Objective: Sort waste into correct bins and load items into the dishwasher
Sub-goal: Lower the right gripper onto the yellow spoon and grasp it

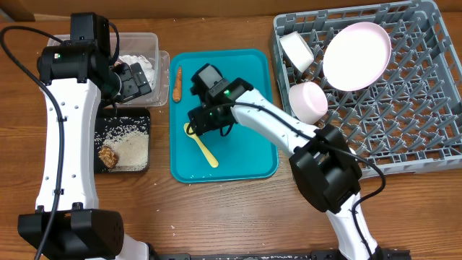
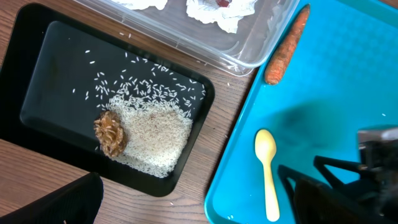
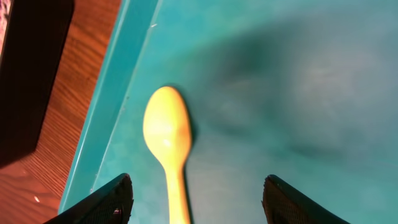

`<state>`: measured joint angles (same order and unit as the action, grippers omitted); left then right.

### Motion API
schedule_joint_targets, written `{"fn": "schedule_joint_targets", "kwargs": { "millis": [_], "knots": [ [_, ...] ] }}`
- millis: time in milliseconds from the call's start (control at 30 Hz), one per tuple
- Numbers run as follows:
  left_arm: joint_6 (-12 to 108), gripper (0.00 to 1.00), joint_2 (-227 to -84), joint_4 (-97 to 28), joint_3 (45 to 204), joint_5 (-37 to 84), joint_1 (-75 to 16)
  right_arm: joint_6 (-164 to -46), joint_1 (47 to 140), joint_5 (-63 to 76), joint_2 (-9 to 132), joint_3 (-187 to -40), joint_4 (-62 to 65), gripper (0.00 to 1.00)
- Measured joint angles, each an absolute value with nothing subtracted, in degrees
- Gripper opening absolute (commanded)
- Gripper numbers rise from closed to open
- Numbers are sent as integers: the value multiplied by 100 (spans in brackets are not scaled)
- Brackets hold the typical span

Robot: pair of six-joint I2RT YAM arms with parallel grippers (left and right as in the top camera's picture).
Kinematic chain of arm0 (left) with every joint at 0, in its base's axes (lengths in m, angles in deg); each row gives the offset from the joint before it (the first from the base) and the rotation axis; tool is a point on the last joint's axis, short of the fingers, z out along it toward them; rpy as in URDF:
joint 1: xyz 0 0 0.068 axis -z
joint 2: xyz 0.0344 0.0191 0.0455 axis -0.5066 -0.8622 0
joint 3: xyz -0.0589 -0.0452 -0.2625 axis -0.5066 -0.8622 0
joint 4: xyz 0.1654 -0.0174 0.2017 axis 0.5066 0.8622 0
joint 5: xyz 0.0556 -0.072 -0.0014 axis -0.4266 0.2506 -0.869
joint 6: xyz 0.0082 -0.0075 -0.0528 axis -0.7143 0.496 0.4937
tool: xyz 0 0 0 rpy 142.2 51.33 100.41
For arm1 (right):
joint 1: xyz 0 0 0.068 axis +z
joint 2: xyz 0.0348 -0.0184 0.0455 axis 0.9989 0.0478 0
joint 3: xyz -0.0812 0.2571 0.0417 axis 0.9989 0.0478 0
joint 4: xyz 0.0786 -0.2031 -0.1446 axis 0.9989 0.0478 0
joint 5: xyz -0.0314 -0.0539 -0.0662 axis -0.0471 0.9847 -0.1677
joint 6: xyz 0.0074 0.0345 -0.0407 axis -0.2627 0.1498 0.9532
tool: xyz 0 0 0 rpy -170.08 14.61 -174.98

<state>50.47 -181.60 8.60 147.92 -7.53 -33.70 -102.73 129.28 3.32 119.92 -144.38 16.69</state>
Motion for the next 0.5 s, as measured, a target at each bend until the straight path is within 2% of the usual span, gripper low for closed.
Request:
{"fn": "schedule_joint_targets", "kwargs": {
  "millis": [267,367,500],
  "knots": [
    [5047,100,-18160,860,14792,-753,-3370,-9962,13431,931,12252,-14438,1486,70],
    [5047,100,-18160,858,14792,-753,-3370,-9943,13571,1248,12341,-14438,1444,66],
    [5047,100,-18160,858,14792,-753,-3370,-9964,13610,1727,12363,-14438,1261,65]
  ]
}}
